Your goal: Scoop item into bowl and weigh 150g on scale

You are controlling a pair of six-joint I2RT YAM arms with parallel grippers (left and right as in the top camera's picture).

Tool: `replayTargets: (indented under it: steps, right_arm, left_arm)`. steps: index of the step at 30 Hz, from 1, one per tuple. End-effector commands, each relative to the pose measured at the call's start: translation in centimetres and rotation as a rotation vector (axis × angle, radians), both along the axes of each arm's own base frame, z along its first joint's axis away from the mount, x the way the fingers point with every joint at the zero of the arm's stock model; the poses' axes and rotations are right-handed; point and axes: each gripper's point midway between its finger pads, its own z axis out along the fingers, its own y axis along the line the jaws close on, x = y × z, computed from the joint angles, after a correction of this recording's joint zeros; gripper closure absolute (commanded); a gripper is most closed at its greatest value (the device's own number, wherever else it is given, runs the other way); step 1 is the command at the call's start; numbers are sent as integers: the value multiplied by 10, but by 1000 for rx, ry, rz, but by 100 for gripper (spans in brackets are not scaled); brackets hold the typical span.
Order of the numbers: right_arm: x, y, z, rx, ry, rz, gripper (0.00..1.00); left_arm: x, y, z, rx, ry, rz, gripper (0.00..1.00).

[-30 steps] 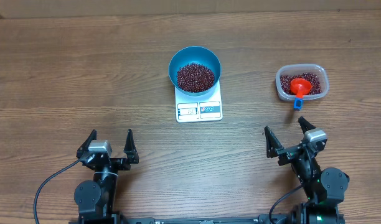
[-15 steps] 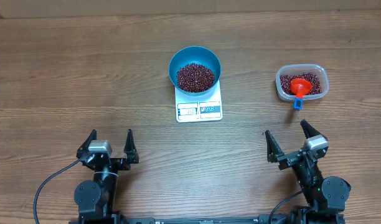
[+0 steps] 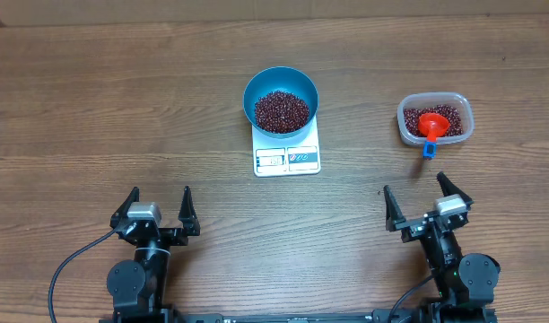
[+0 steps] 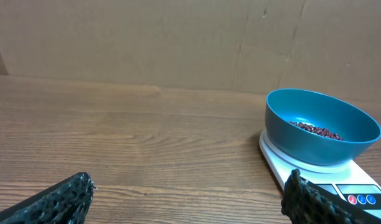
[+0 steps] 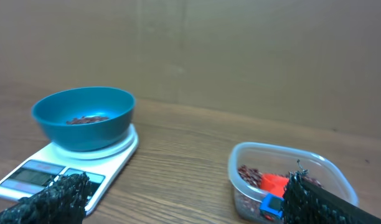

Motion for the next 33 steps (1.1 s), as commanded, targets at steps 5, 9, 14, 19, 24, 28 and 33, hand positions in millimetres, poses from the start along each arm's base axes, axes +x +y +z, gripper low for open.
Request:
replayTargets:
  steps: [5, 9, 14, 19, 24, 28, 33]
  right_arm:
    - [2, -10, -3, 44, 8, -63, 0]
    - [3, -14, -3, 65, 14, -88, 0]
    - [3, -14, -4, 66, 17, -88, 0]
    - [3, -14, -3, 66, 15, -85, 0]
    - [3, -14, -3, 66, 15, -85, 0]
    - [3, -14, -3, 66, 15, -85, 0]
    - [3, -14, -3, 66, 15, -85, 0]
  left_arm:
    - [0, 3, 0, 19, -4, 14, 0]
    - [0, 3, 0, 19, -4, 14, 0]
    - [0, 3, 0, 19, -4, 14, 1]
    - [0, 3, 0, 19, -4, 14, 0]
    - [0, 3, 0, 19, -4, 14, 0]
    - [0, 3, 0, 19, -4, 14, 0]
    - [0, 3, 0, 19, -4, 14, 0]
